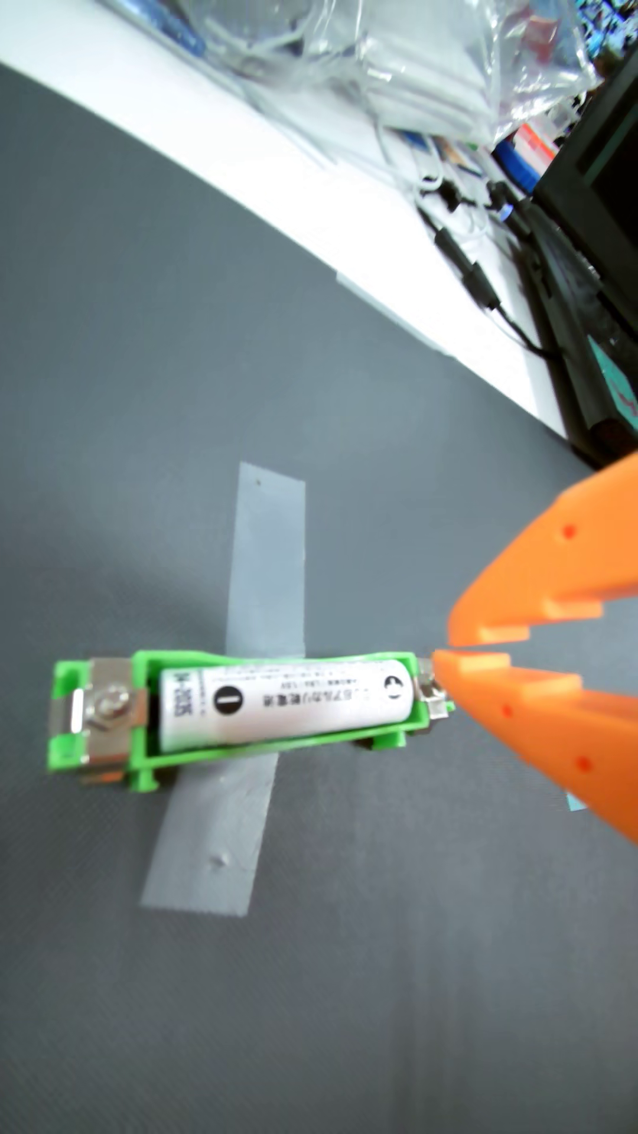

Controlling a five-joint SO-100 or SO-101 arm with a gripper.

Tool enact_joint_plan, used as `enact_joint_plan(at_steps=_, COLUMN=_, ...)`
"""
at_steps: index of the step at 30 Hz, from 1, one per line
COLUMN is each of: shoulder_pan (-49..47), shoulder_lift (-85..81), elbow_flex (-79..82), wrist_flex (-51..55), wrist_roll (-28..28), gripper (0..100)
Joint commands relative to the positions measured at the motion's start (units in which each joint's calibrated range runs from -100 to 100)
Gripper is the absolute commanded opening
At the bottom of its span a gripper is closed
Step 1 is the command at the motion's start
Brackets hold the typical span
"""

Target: Insert Battery

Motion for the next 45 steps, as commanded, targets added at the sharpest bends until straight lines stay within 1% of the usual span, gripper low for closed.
enact_joint_plan(at_steps=1, shoulder_pan=1.2, shoulder_lift=-6.1, elbow_flex=1.4, wrist_flex=-0.2, wrist_roll=0.4, gripper=2)
enact_joint_plan(at_steps=5, shoulder_pan=7.7, shoulder_lift=-7.4, elbow_flex=1.2, wrist_flex=0.2, wrist_roll=1.9, gripper=2)
enact_joint_plan(at_steps=9, shoulder_pan=14.8, shoulder_lift=-12.9, elbow_flex=2.8, wrist_flex=1.0, wrist_roll=2.9, gripper=2)
enact_joint_plan(at_steps=11, shoulder_pan=15.0, shoulder_lift=-16.6, elbow_flex=4.7, wrist_flex=2.1, wrist_roll=3.4, gripper=2)
enact_joint_plan(at_steps=16, shoulder_pan=9.7, shoulder_lift=-28.9, elbow_flex=13.6, wrist_flex=2.8, wrist_roll=4.6, gripper=2)
enact_joint_plan(at_steps=18, shoulder_pan=9.6, shoulder_lift=-36.0, elbow_flex=18.6, wrist_flex=2.4, wrist_roll=5.1, gripper=2)
enact_joint_plan(at_steps=21, shoulder_pan=10.1, shoulder_lift=-41.3, elbow_flex=22.6, wrist_flex=2.1, wrist_roll=5.9, gripper=2)
enact_joint_plan(at_steps=32, shoulder_pan=10.2, shoulder_lift=-53.5, elbow_flex=31.5, wrist_flex=2.0, wrist_roll=6.4, gripper=2)
enact_joint_plan(at_steps=40, shoulder_pan=10.4, shoulder_lift=-67.4, elbow_flex=39.9, wrist_flex=2.5, wrist_roll=6.4, gripper=1)
enact_joint_plan(at_steps=45, shoulder_pan=13.1, shoulder_lift=-67.0, elbow_flex=40.1, wrist_flex=2.1, wrist_roll=6.4, gripper=1)
